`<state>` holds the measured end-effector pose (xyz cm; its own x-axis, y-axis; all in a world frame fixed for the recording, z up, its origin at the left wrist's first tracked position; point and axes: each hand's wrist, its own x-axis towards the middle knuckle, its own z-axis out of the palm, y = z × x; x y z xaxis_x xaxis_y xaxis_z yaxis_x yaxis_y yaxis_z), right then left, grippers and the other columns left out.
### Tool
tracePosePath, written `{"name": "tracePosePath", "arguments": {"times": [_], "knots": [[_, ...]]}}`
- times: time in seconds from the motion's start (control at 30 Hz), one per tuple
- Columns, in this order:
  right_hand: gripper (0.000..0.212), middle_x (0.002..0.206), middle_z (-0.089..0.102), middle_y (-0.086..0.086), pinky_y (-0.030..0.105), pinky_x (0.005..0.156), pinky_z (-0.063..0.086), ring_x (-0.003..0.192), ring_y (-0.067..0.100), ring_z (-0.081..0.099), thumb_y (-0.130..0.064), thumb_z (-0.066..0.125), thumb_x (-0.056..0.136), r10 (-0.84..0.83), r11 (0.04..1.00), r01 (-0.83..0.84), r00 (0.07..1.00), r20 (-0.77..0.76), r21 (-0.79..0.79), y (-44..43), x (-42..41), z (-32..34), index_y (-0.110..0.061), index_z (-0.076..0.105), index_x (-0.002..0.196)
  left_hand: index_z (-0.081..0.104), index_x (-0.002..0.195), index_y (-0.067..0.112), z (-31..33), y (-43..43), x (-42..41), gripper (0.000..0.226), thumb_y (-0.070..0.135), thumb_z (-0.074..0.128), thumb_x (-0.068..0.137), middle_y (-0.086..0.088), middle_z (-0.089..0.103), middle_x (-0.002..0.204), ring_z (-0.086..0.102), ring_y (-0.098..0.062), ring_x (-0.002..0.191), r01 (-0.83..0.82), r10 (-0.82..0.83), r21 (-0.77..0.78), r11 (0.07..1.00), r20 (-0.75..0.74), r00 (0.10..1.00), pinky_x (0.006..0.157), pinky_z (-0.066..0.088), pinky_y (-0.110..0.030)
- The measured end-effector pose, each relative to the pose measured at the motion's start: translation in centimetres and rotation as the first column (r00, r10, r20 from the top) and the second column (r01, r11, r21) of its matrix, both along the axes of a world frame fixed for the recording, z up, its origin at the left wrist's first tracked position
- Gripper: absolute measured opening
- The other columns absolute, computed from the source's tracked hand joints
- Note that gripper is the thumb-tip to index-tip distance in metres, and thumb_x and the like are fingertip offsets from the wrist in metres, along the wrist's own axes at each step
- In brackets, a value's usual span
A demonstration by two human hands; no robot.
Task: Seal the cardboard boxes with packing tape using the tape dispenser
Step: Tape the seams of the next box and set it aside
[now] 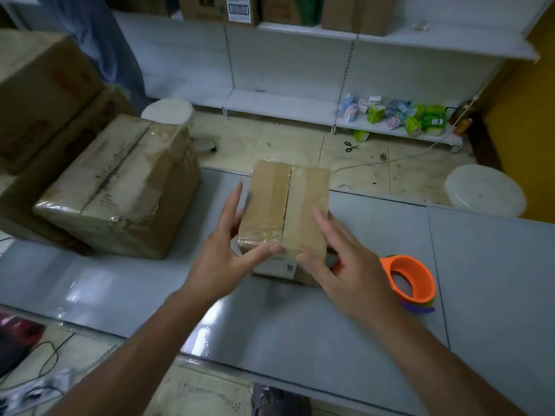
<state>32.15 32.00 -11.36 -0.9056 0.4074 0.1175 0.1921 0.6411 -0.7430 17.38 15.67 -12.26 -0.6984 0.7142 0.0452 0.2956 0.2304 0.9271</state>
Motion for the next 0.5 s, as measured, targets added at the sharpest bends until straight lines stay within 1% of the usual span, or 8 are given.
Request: {"name": "tracePosePath", "arguments": {"times": [0.07, 0.17, 0.23, 0.3, 0.37, 0.4, 0.47, 0.5], "knots": [[0.072, 0.156, 0.021, -0.026, 0.030, 0.100, 0.045, 0.132, 0.004, 0.042, -0.081, 0.038, 0.074, 0.055, 0.971, -0.074, 0.995, 0.087, 0.229, 1.1, 0.1, 0.3, -0.065, 0.013, 0.139, 0.017, 0.141, 0.067, 0.8, -0.5, -0.9, 0.096, 0.076, 0.069, 0.060, 0.047, 0.041, 0.131, 0.051, 0.010, 0.121, 0.106, -0.130, -0.142, 0.984, -0.179, 0.975, 0.099, 0.043, -0.014], [0.067, 0.150, 0.042, -0.012, 0.036, 0.085, 0.054, 0.117, 0.019, 0.059, -0.068, 0.038, 0.083, 0.045, 0.948, -0.051, 0.999, 0.026, 0.315, 1.1, -0.7, -0.1, -0.044, 0.032, 0.146, 0.024, 0.136, 0.068, 1.2, -0.3, -1.7, 0.078, 0.077, 0.060, 0.068, 0.049, 0.040, 0.122, 0.054, 0.007, 0.112, 0.091, -0.155, -0.210, 0.973, -0.309, 0.938, 0.093, 0.042, -0.009], [0.061, 0.140, 0.055, -0.004, 0.035, 0.073, 0.057, 0.102, 0.022, 0.067, -0.056, 0.043, 0.088, 0.025, 0.942, -0.010, 0.999, -0.040, 0.335, 0.6, -1.1, -0.6, -0.031, 0.043, 0.144, 0.023, 0.135, 0.068, 0.9, -0.2, -1.7, 0.074, 0.073, 0.059, 0.071, 0.038, 0.048, 0.124, 0.058, 0.000, 0.110, 0.065, -0.134, -0.219, 0.974, -0.316, 0.939, 0.093, 0.046, -0.016], [0.058, 0.136, 0.059, -0.002, 0.032, 0.068, 0.056, 0.093, 0.020, 0.069, -0.050, 0.048, 0.089, 0.016, 0.946, 0.010, 0.997, -0.078, 0.324, 0.3, -1.2, -0.8, -0.026, 0.047, 0.142, 0.018, 0.139, 0.067, 0.8, -0.3, -1.8, 0.071, 0.073, 0.055, 0.078, 0.019, 0.056, 0.130, 0.062, -0.009, 0.109, 0.075, -0.168, -0.268, 0.960, -0.344, 0.924, 0.092, 0.051, -0.028], [0.059, 0.140, 0.054, -0.006, 0.031, 0.076, 0.055, 0.097, 0.017, 0.067, -0.052, 0.048, 0.090, 0.040, 0.957, -0.023, 0.998, -0.052, 0.290, 0.5, -1.0, -0.5, -0.032, 0.040, 0.145, 0.012, 0.142, 0.064, 1.3, -0.8, -2.7, 0.074, 0.070, 0.051, 0.080, 0.009, 0.055, 0.138, 0.061, -0.010, 0.111, 0.138, -0.255, -0.340, 0.930, -0.329, 0.909, 0.093, 0.052, -0.029], [0.060, 0.146, 0.047, -0.011, 0.030, 0.086, 0.053, 0.106, 0.014, 0.064, -0.055, 0.048, 0.091, 0.062, 0.967, -0.060, 0.998, -0.001, 0.248, 0.8, -0.7, 0.0, -0.040, 0.032, 0.147, 0.010, 0.144, 0.062, 1.8, -1.1, -3.3, 0.074, 0.069, 0.050, 0.082, 0.010, 0.051, 0.142, 0.059, -0.005, 0.115, 0.199, -0.317, -0.372, 0.907, -0.290, 0.903, 0.095, 0.050, -0.025], [0.068, 0.152, 0.033, -0.020, 0.026, 0.102, 0.042, 0.128, 0.006, 0.049, -0.059, 0.049, 0.091, 0.137, 0.979, -0.156, 0.980, 0.144, 0.128, 1.8, -0.1, 0.9, -0.052, 0.011, 0.147, 0.010, 0.147, 0.060, 3.1, -1.5, -4.4, 0.075, 0.060, 0.056, 0.088, 0.024, 0.040, 0.145, 0.049, 0.012, 0.121, 0.344, -0.433, -0.400, 0.850, -0.157, 0.888, 0.099, 0.042, -0.012], [0.072, 0.152, 0.031, -0.023, 0.025, 0.106, 0.038, 0.133, 0.002, 0.042, -0.058, 0.050, 0.089, 0.173, 0.981, -0.186, 0.963, 0.205, 0.047, 2.2, 0.0, 1.3, -0.055, 0.005, 0.146, 0.013, 0.146, 0.059, 3.6, -1.7, -5.0, 0.075, 0.050, 0.061, 0.088, 0.031, 0.037, 0.143, 0.045, 0.018, 0.121, 0.414, -0.461, -0.388, 0.823, -0.033, 0.887, 0.100, 0.038, -0.008]]}}
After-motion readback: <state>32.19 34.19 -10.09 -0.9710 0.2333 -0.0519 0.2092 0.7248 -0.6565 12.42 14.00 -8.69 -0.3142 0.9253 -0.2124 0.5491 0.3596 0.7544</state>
